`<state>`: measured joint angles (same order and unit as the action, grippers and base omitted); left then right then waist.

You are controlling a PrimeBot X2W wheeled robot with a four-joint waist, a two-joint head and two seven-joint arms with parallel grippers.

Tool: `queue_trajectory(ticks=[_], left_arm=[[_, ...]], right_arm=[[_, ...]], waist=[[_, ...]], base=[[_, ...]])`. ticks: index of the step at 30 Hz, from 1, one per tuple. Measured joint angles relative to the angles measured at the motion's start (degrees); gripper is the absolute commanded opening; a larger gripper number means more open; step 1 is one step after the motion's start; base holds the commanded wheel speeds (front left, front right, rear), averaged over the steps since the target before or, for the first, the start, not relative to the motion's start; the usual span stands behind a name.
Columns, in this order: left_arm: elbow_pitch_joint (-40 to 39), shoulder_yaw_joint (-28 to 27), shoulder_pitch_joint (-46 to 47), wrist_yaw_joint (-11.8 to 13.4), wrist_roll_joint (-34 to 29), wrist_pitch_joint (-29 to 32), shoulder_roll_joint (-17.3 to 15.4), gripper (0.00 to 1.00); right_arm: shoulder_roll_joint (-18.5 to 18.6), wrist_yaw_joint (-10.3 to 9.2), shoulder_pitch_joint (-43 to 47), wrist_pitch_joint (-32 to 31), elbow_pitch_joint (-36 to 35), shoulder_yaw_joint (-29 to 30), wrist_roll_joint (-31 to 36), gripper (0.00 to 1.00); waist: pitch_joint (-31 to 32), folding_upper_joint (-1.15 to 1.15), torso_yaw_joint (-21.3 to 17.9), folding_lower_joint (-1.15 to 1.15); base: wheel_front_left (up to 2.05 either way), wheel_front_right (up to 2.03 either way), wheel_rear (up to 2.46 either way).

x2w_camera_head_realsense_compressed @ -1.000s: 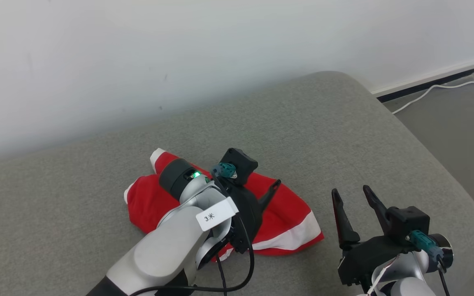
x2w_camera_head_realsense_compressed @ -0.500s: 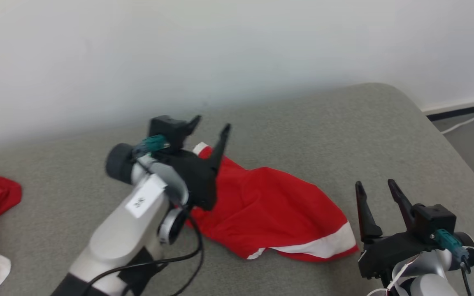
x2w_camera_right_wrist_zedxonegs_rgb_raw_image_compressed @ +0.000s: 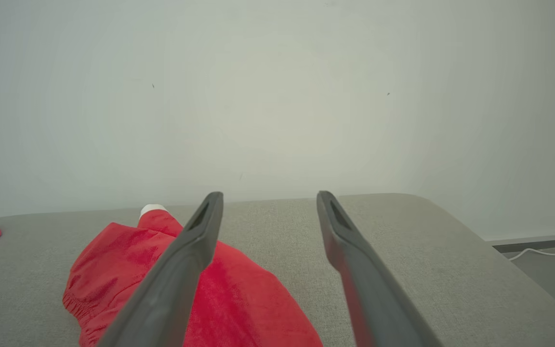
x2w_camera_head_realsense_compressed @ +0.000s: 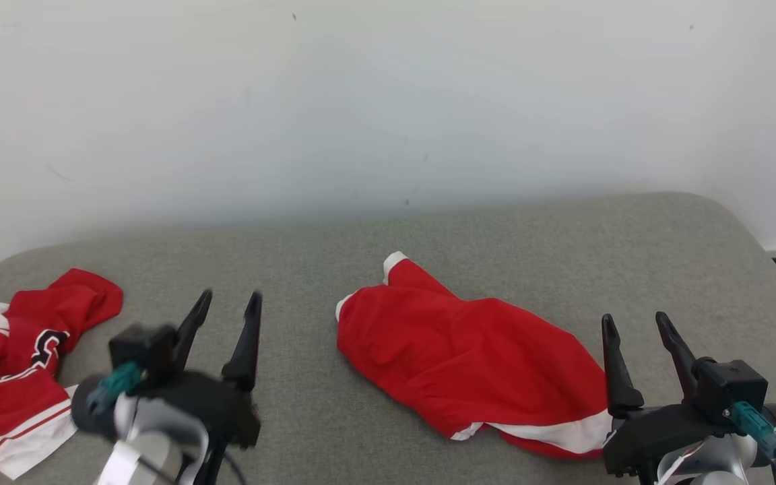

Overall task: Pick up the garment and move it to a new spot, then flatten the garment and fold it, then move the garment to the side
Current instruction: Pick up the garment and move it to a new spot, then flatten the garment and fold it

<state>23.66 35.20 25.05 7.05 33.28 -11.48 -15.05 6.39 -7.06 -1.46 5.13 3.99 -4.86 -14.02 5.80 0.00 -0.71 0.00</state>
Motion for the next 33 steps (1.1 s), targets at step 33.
queue_trajectory(ticks=[33], left_arm=[[-24.3, -12.7, -33.1, 0.1, -6.4, 7.5, -3.4, 1.0]], right_arm=[[0.3, -0.01, 7.1, -0.6, 1.2, 2.8, -1.9, 1.0]], waist=[[0.3, 0.0, 1.8, 0.0]], base=[[0.0, 0.0, 0.0]])
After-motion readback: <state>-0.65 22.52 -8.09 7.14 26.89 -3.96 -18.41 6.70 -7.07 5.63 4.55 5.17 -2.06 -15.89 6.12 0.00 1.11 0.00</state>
